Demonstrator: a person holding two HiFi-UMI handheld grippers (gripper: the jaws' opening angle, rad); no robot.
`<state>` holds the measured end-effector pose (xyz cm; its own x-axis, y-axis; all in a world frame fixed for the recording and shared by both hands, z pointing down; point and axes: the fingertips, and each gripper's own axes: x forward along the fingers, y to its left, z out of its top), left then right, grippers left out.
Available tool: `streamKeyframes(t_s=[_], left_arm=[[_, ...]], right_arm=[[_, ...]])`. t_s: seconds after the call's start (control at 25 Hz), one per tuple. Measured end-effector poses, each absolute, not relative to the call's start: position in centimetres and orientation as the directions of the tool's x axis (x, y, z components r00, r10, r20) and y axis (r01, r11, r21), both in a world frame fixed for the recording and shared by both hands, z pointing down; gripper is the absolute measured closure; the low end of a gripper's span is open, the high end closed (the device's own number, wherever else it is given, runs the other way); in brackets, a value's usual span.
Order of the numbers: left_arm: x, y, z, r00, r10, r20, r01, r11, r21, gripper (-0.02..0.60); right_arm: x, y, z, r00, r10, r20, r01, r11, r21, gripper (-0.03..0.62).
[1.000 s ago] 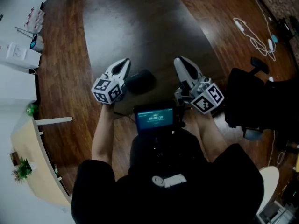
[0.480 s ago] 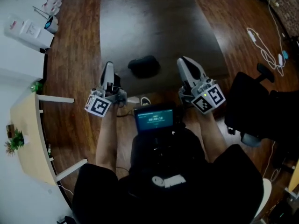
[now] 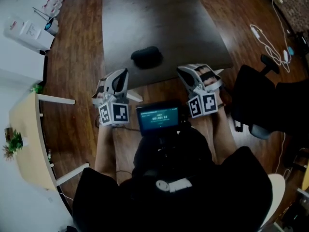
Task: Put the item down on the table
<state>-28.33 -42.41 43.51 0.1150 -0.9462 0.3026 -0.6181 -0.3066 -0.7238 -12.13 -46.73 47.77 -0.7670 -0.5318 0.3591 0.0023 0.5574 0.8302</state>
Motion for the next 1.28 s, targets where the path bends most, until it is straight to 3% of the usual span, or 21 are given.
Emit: streamKeyframes(t_s=[0.08, 0.32, 0.72, 1.28], left_arm=[[-27.0, -40.4, 44.4, 0.133, -0.934, 0.332, -0.555, -0.348, -0.755, 0.581], [-26.0, -30.7, 46.1, 0.126, -0.915, 0.382, -0.486, -0.393, -0.781, 0.581], [-25.6, -13.8, 46.3, 0.077, -0.921, 0.381, -0.534, -0.361, -0.765, 0.581], [-22.5, -8.9, 44.4, 0.091, -0.922, 0.376, -0.544, -0.363, -0.757, 0.581]], right_arm=[[-11.5, -44.4, 49.2, -0.748, -0.528, 0.403, 0.047, 0.562, 0.826, 0.583], [-10.8, -35.1, 49.5, -0.748, -0.527, 0.402, 0.021, 0.587, 0.809, 0.585], [-10.2, -19.1, 47.4, -0.76, -0.537, 0.365, -0.011, 0.572, 0.82, 0.585], [-8.0, -13.4, 43.8, -0.786, -0.546, 0.29, -0.089, 0.564, 0.821, 0.585]])
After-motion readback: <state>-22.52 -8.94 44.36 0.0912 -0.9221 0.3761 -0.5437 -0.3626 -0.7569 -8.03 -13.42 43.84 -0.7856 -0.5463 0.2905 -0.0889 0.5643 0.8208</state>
